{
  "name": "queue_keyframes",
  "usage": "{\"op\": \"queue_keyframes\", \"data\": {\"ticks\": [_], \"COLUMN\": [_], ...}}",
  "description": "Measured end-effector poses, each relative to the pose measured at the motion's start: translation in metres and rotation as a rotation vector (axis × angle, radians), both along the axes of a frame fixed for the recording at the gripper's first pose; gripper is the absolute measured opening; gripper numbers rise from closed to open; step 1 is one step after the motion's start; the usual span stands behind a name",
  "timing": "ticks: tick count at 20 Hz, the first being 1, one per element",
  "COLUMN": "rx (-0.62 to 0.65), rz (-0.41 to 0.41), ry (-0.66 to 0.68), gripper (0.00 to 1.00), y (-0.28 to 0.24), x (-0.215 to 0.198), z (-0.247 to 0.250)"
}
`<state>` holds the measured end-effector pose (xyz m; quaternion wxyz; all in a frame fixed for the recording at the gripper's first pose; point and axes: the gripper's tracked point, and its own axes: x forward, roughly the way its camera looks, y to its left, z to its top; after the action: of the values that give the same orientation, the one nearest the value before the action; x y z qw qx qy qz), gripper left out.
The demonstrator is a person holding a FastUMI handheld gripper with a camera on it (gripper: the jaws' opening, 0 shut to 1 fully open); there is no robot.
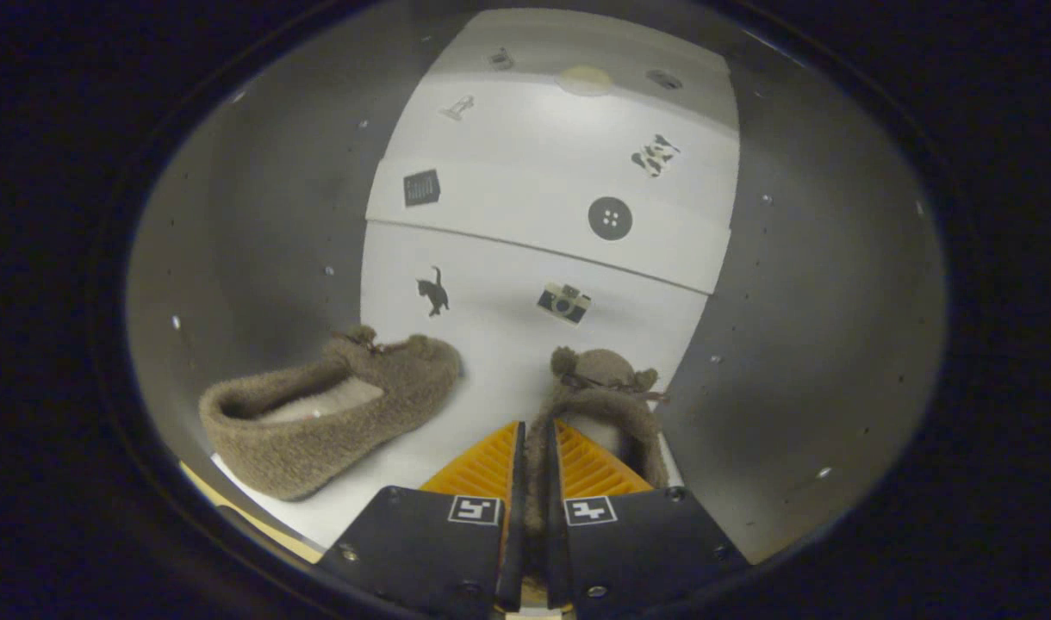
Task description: Open the shoe cabinet door, grab the shoes and put them into the shoe cabinet, then close the shoe cabinet door.
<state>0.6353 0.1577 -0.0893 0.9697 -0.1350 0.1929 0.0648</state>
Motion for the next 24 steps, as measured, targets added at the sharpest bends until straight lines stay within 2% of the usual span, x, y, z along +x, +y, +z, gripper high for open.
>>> {"op": "queue_keyframes", "data": {"ticks": [1, 3, 6, 10, 11, 13, 14, 18, 22, 24], "rx": [0.034, 0.050, 0.090, 0.042, 0.021, -0.020, -0.028, -0.112, -0.036, -0.019], "rz": [0.005, -0.043, -0.047, -0.079, -0.073, -0.070, -0.063, 0.001, -0.035, -0.056], "ry": [0.009, -0.005, 0.000, -0.050, -0.073, -0.112, -0.135, -0.229, -0.256, -0.246], "gripper": [0.14, 0.19, 0.26, 0.50, 0.59, 0.77, 0.81, 0.85, 0.98, 1.00], "y": [0.006, 0.006, 0.010, 0.009, 0.012, 0.021, 0.027, 0.050, 0.047, 0.038], "x": [0.002, 0.008, 0.009, -0.005, -0.013, -0.031, -0.045, -0.106, -0.165, -0.198], "z": [-0.002, -0.003, -0.002, 0.018, 0.025, 0.035, 0.040, 0.067, 0.096, 0.107]}}
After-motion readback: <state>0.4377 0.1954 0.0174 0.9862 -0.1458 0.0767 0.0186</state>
